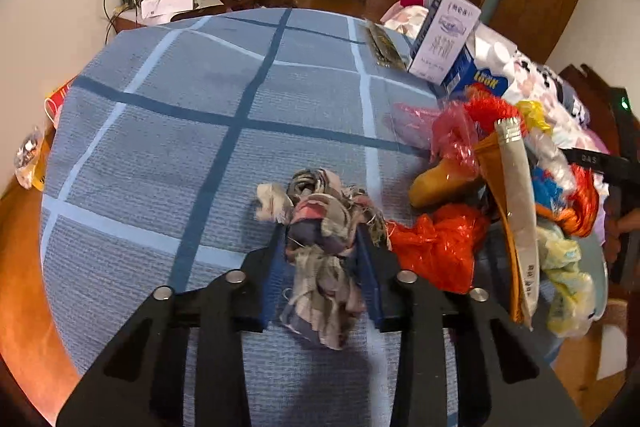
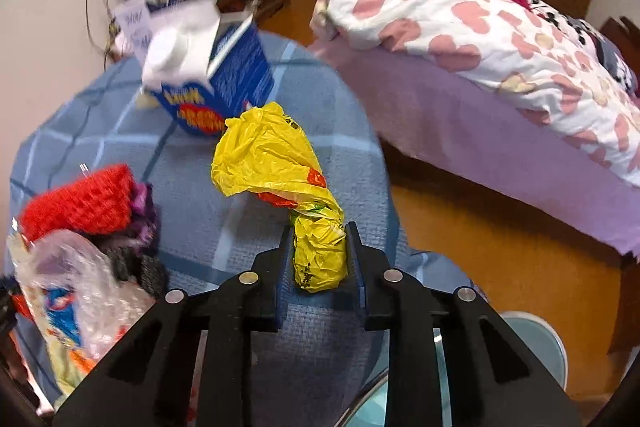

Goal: Collect trash
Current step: 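Carry the yellow bag over the blue bucket and open the right tool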

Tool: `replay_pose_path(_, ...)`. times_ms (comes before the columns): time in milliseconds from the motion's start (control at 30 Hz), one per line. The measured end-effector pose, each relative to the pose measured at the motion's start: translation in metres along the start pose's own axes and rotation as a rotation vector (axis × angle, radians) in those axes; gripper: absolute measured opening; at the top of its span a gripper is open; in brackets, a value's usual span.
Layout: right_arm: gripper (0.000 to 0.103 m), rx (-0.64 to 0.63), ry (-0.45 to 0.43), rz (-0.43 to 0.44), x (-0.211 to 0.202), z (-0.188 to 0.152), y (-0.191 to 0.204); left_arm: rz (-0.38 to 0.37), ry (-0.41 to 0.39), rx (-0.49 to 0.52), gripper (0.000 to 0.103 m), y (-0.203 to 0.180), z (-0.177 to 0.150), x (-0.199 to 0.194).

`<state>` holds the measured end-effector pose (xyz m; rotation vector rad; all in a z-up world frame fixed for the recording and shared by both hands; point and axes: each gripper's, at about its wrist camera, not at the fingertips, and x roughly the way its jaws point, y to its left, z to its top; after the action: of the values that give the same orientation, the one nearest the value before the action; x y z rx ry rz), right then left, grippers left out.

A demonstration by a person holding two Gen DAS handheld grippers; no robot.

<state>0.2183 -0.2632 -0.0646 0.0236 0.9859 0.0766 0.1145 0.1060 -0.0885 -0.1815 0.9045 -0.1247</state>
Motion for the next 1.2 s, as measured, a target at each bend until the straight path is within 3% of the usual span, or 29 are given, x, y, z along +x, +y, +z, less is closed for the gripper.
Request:
replay_pose_path(167,0.026,0.042,-0.122,-0.027,-0.045,-0.003,0.001,0.066,-0.081,-0.015,0.029,0.009,0.009,-0.023)
replay_pose_path(367,0.026,0.118,-0.234,-0.028,-0.104,-0.035,0.003,0.104,-0.209,0.030,0.029,-0.005,0.020,-0.065)
replay_pose_path(567,0.026,0.178,-0.272,-0.053,-0.141,-0.080,0.001,0.011,-0.250,0.123,0.030,-0.057,0.022,-0.083)
replay_pose_path(833,0.026,0.272,-0.274,-0.143,-0.171,-0.139,-0.028,-0.141,-0.244,0.260,0.030,-0.144,0.007,-0.086)
replay_pose_path(1067,0.026,0.328,-0.257,-0.197,-0.184,-0.163,-0.057,-0.220,-0.219,0.355,0.030,-0.208,-0.009,-0.078)
replay_pose_path(1200,0.026,0.300,-0.248,-0.253,-0.185,-0.165,-0.064,-0.255,-0.203,0.411,0.030,-0.241,-0.020,-0.072)
